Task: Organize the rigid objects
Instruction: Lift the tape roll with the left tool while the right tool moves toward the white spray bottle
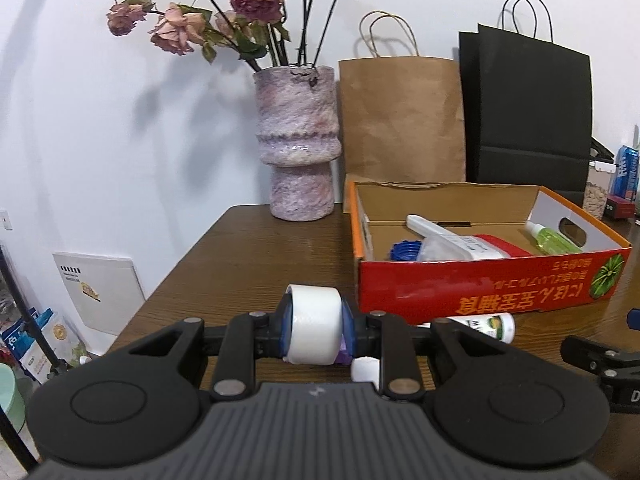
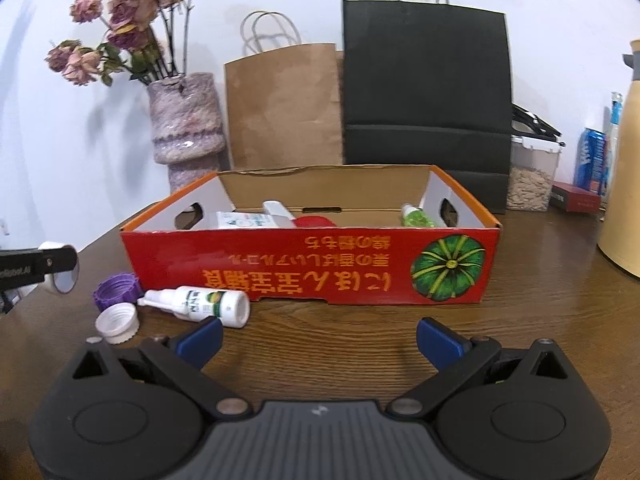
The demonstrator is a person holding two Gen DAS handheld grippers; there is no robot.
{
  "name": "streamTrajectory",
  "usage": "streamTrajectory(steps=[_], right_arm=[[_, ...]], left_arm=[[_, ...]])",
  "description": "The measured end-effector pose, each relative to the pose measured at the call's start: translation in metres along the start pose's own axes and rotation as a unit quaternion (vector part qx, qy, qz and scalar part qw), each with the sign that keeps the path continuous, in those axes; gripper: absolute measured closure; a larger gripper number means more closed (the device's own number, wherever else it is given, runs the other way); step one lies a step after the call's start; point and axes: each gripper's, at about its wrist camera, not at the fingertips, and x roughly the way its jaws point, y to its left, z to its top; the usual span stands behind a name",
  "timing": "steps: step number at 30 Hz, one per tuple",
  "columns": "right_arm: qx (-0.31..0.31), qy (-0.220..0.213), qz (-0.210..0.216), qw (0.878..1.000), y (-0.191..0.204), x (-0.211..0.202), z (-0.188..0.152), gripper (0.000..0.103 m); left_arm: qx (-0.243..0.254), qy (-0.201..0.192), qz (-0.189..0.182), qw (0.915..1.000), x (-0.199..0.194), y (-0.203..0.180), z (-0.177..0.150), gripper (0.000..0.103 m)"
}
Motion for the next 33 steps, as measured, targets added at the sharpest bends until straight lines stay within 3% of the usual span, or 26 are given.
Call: streamTrajectory(steps=[17,33], right_arm=[[-0.041,0.007,0.040,0.998,0.069,0.026,0.012,0.000],[-0.052,0.052,-0.022,0.997,0.118,0.076,0.025,0.000]], left_arm=[[0.014,-0.009,0.014,0.9998,0.006,0.024,0.001,0.078],[0.023,-0.009,0.008,0.9997,0.012,0.041,0.001,0.078]])
